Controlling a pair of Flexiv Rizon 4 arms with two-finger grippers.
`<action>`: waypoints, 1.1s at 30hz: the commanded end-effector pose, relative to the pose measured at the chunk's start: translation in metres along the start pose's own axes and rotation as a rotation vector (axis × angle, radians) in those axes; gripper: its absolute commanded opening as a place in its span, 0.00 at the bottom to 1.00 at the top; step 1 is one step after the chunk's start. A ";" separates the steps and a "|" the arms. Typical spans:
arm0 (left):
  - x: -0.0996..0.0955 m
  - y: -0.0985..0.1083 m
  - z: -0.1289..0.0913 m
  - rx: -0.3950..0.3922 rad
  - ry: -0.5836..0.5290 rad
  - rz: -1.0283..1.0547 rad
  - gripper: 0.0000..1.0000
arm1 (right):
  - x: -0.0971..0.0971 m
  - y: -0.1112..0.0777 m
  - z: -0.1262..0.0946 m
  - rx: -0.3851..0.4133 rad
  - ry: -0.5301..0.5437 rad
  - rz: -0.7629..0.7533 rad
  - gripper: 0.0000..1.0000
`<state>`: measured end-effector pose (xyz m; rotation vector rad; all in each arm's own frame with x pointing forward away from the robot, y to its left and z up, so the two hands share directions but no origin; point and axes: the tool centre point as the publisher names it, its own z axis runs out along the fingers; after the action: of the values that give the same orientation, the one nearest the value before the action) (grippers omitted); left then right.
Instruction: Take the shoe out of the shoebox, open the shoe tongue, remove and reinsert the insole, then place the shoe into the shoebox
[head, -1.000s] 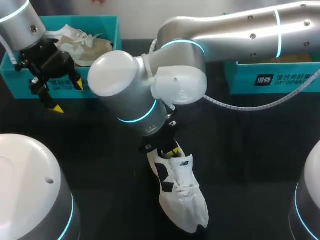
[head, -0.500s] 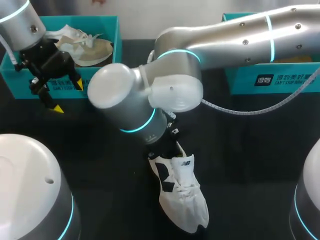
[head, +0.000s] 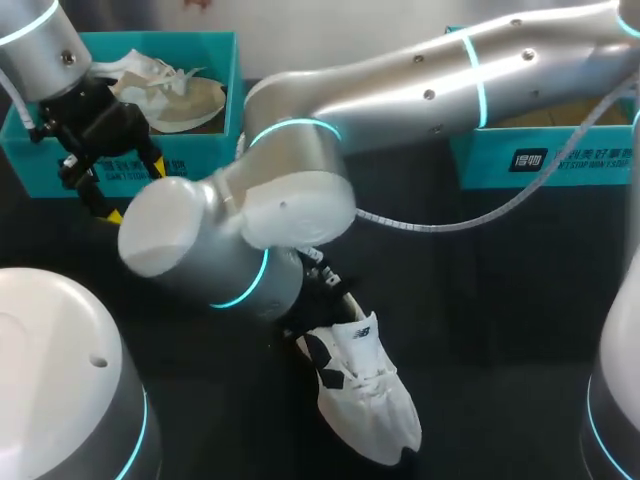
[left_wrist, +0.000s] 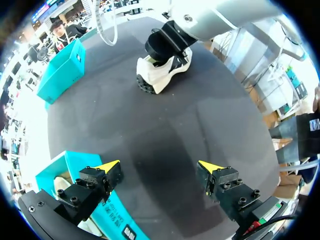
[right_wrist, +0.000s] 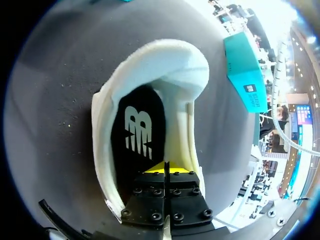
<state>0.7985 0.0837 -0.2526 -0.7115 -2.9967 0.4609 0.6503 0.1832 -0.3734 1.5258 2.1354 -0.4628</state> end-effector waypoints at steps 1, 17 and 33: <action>0.001 0.000 0.000 -0.003 -0.001 0.000 1.00 | 0.006 -0.001 0.004 -0.001 -0.059 -0.004 0.00; 0.001 0.000 0.000 -0.003 -0.001 0.000 1.00 | 0.002 0.009 0.055 -0.072 0.197 -0.044 0.00; 0.001 0.000 0.000 -0.003 -0.001 0.000 1.00 | -0.003 0.018 0.012 -0.131 0.330 -0.119 0.00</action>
<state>0.7984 0.0838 -0.2526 -0.7115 -2.9967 0.4609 0.6675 0.1836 -0.3862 1.4583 2.3868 -0.1759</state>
